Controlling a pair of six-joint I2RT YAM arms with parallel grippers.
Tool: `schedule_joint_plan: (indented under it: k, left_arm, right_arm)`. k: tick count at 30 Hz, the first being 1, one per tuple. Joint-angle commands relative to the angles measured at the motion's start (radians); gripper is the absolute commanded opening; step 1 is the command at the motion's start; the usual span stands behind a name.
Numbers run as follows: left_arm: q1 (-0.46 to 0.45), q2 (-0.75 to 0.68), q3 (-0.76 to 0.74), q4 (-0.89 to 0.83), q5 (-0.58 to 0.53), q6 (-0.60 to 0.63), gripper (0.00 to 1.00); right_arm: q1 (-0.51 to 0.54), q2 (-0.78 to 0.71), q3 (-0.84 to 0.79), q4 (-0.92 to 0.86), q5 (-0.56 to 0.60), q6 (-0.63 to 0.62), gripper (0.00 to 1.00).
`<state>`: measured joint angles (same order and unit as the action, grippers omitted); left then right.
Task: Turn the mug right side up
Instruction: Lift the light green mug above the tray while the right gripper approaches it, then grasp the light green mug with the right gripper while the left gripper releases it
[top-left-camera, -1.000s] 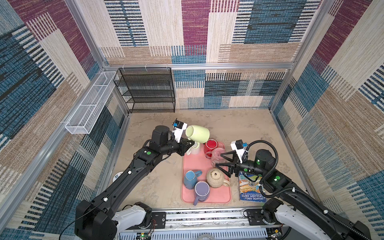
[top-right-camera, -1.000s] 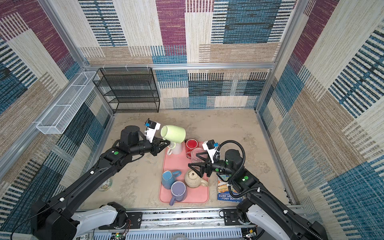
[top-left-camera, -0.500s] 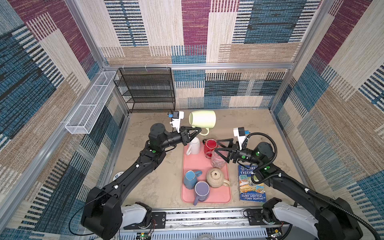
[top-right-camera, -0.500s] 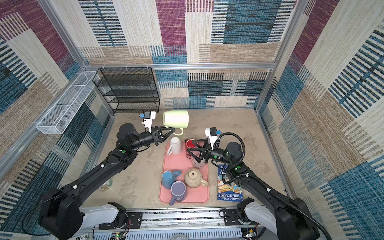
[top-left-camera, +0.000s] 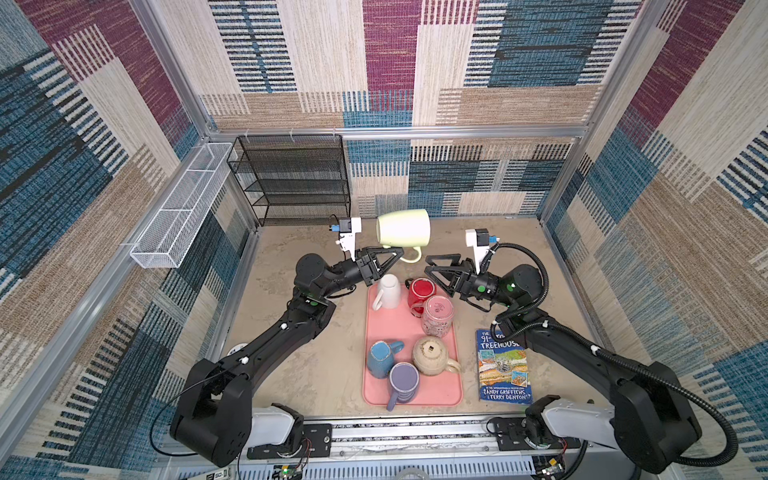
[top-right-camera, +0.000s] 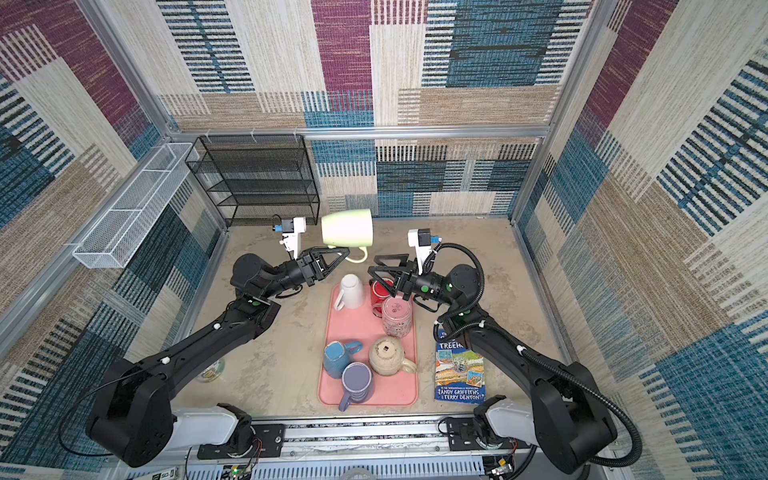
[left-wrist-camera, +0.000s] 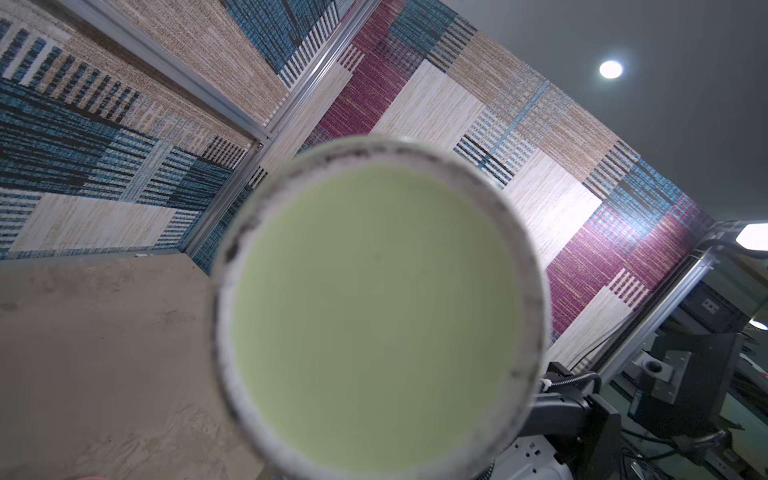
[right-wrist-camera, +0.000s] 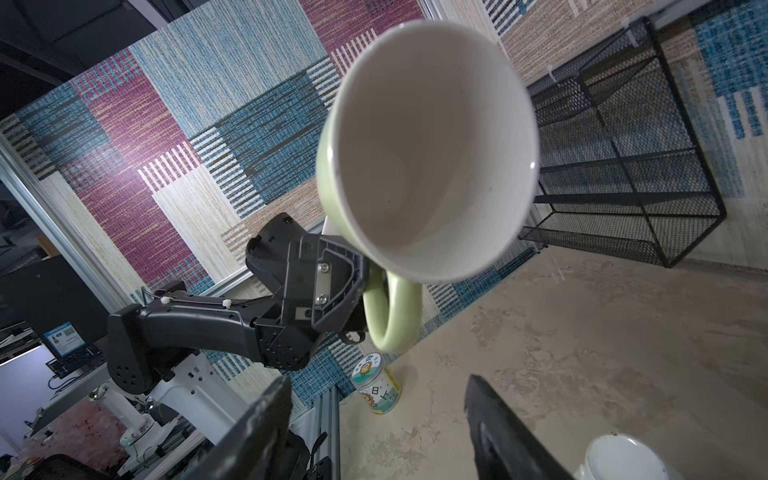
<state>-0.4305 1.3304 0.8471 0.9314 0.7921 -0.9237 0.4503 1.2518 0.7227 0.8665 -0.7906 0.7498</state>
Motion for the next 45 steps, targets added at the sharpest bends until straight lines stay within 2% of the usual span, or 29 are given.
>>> schedule_joint_plan:
  k: [1, 3, 7, 12, 22, 38, 45]
  left_arm:
    - [0.001, -0.029, -0.006, 0.113, 0.006, -0.008, 0.0]
    - [-0.001, -0.034, -0.004, 0.102, 0.008, -0.005, 0.0]
    - [-0.003, -0.03, 0.007, 0.102, 0.019, -0.015, 0.0]
    - [-0.022, -0.026, 0.027, 0.043, 0.021, 0.039, 0.0]
    - [-0.066, 0.027, 0.038, 0.052, 0.013, 0.045, 0.0]
    - [-0.075, 0.04, -0.001, 0.057, 0.002, 0.056, 0.0]
    - [-0.075, 0.043, -0.013, 0.06, -0.006, 0.059, 0.0]
  right_arm:
    - [0.002, 0.054, 0.059, 0.083, -0.06, 0.071, 0.64]
    - [0.002, 0.08, 0.084, 0.104, -0.07, 0.098, 0.59]
    - [0.004, 0.098, 0.124, 0.1, -0.084, 0.091, 0.55]
    - [0.01, 0.12, 0.169, 0.068, -0.087, 0.077, 0.48]
    - [0.028, 0.156, 0.219, 0.085, -0.09, 0.102, 0.46]
    - [0.03, 0.144, 0.16, 0.159, -0.065, 0.146, 0.01]
    - [0.029, 0.14, 0.153, 0.16, -0.059, 0.146, 0.0]
